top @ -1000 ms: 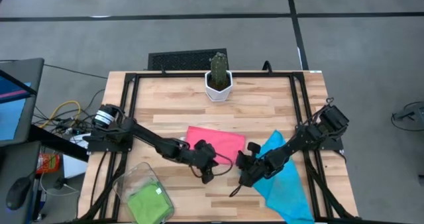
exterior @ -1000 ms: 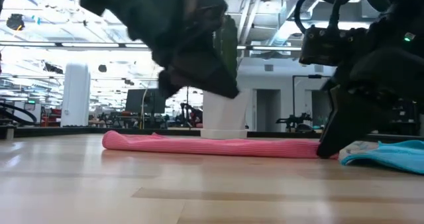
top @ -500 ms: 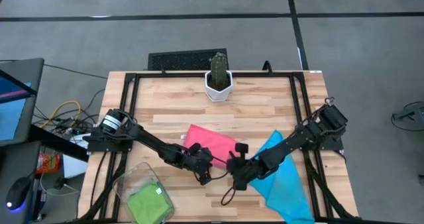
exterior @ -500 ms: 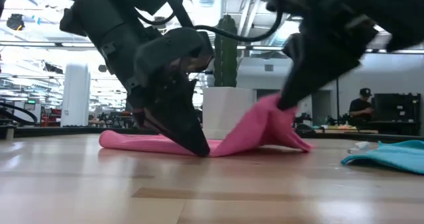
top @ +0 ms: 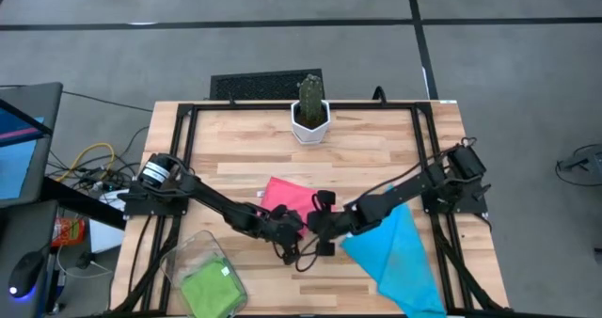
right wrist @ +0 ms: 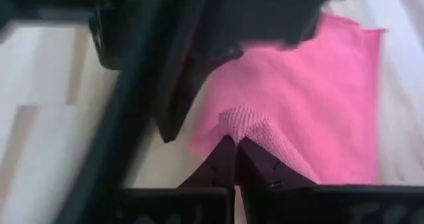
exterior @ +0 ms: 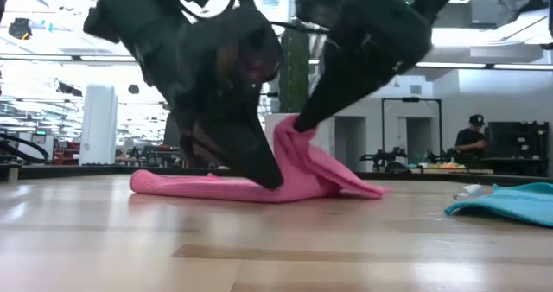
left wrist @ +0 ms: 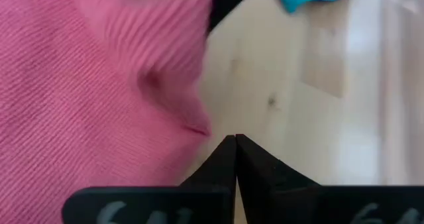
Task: Fold microfiber towels
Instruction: Fold the pink microfiber cloth
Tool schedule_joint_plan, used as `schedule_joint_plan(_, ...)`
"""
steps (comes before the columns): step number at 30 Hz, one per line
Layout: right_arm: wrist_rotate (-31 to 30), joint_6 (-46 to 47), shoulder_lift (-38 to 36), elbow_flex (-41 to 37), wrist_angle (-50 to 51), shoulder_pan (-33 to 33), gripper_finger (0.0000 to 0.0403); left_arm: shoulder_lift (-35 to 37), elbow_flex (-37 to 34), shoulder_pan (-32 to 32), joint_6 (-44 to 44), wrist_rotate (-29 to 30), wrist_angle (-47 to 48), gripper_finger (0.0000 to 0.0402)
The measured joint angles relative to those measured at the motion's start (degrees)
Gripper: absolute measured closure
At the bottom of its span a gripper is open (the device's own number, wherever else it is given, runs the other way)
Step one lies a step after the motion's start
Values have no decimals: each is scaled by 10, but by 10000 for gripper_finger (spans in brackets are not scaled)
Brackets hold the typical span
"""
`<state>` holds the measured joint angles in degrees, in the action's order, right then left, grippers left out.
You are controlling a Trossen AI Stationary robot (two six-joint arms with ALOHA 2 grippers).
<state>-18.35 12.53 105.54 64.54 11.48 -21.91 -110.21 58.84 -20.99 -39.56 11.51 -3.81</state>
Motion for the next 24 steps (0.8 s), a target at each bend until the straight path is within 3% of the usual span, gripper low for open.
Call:
schedule_joint_plan(6,24,-4,18,0,-13,10,374,63,0,-8,18,2,79,401)
schedule_joint_plan(12,25,21,-11,-1,10,-5,373,88,0,-20,45,122,170,401)
schedule_joint_plan(15,26,46,-26,0,21,-23,377,74,-11,-12,48,136,120,402)
schedule_joint_plan(24,24,143,-31,0,64,-86,366,5,-32,9,38,80,36,402)
